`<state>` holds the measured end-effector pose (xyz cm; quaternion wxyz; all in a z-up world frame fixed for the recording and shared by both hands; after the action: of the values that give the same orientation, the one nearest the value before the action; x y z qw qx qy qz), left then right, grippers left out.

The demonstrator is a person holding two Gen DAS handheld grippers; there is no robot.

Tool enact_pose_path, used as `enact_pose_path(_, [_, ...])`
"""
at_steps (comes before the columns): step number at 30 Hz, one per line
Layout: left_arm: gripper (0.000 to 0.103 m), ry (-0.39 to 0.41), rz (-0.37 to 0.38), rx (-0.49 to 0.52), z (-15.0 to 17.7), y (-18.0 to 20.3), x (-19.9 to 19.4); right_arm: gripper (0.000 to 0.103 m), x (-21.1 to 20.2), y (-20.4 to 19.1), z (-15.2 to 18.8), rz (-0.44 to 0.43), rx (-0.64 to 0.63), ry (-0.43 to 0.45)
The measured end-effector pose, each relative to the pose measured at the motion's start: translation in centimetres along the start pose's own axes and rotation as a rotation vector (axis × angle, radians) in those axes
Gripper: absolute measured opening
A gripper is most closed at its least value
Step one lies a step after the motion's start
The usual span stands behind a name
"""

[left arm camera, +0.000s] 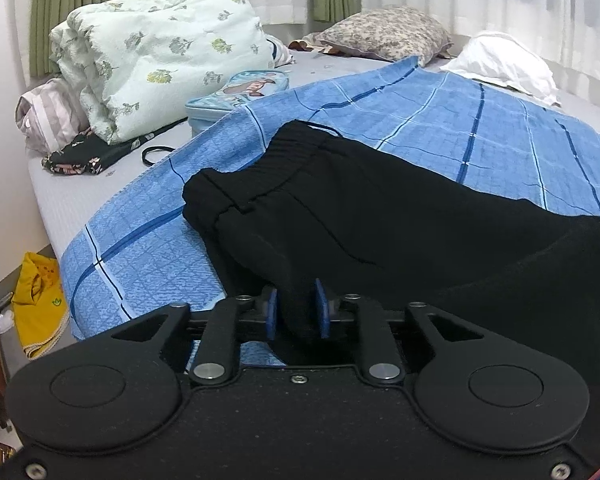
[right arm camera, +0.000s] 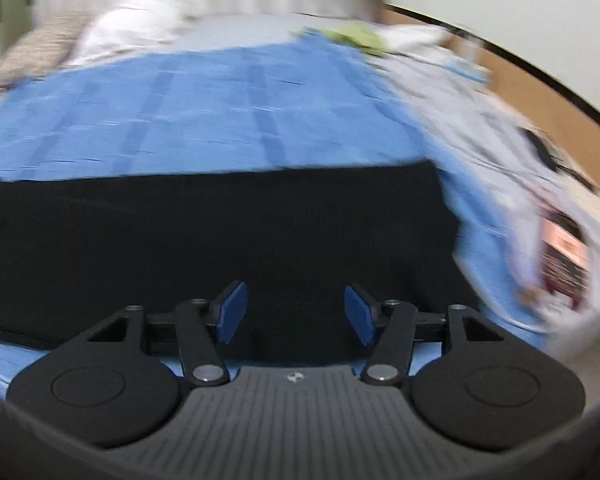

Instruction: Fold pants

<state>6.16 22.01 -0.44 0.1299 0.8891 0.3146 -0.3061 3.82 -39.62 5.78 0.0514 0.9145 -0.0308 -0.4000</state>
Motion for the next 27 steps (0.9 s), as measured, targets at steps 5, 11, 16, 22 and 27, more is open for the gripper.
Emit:
enact_pose_path(5, [0.039, -0.003, 0.031, -0.001, -0.4, -0.2, -1.3, 0.071, 1.9, -8.8, -2.6, -0.148, -0.104, 0.044])
enact_pose_path(11, [0.050, 0.025, 0.066, -0.007, -1.6, -0.9, -3.3, 0.071, 4.3, -20.3, -4.5, -0.354, -0.202, 0.095])
enact_pose_path(16, [0.051, 0.070, 0.105, -0.028, -3.9, -1.4, -4.0, 0.071, 5.3, -28.0, -4.7, -0.489, -0.266, 0.129])
enact_pose_path(22, [0.039, 0.082, 0.246, -0.015, -6.2, 0.5, -2.4, 0.077, 5.9, -33.8, -3.3, -0.560, -0.346, 0.131])
enact_pose_path(27, [0.038, 0.034, 0.237, -0.011, -6.9, 3.4, 1.3, 0.085, 5.4, -35.9, -1.8, -0.520, -0.459, 0.197])
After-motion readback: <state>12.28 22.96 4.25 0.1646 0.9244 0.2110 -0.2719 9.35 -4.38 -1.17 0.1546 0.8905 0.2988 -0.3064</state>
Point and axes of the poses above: each gripper's, at about its wrist camera, not at the fingertips, and x roughly the way its jaws point, y to its right, z to its underside, the point moved 5 cm from there along x, roughly the way its jaws point, and after that the axes turned 7 degrees about -x, right-handed, at the moved point
